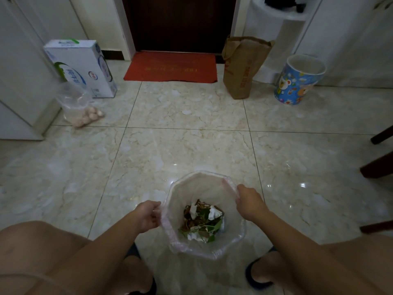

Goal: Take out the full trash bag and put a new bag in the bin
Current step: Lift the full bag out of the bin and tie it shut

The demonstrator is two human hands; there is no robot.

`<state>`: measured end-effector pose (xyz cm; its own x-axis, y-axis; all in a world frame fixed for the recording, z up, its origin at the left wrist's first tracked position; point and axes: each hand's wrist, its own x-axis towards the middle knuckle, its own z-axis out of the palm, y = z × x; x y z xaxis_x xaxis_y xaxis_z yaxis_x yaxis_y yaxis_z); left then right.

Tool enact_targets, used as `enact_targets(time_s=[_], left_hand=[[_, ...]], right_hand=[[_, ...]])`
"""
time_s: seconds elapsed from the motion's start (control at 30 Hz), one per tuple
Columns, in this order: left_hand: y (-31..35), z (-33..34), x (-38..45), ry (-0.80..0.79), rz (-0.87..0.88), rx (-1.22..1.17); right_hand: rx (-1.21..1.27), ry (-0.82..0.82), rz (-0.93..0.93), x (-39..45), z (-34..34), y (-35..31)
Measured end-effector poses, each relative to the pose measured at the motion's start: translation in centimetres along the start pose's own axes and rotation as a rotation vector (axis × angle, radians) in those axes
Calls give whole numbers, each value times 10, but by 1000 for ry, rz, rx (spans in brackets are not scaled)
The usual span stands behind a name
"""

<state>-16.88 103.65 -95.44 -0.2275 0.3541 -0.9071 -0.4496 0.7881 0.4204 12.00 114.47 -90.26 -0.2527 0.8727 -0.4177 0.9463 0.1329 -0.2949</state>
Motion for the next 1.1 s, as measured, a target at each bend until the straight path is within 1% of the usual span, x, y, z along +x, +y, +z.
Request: enact_targets(time_s=[0.13,0.27,0.4,0.5,0.67,0.8,0.97,1.1], left_hand=[[-6,-4,2,-45,-28,16],[-9,-1,-7,-137,-4,-7],[-7,0,-9,-161,-7,23],[-7,-3,-5,-131,-22,45],[-5,-3,-8,-29,-29,-33],[2,-5,-11,-14,-18,-104],[10,-14,-24,-83,0,-3],[20,-17,-32,-182,-63,129]], right_hand=[[6,16,-1,1,2,2],[33,65,16,-1,8,4],[21,97,12,-2,13,3],[8,100,12,-3,13,3],[26,101,17,-3,12,2],[28,106,28,-4,13,0],[35,115,52,-4,12,-3],[40,117,70,-6,13,-4]])
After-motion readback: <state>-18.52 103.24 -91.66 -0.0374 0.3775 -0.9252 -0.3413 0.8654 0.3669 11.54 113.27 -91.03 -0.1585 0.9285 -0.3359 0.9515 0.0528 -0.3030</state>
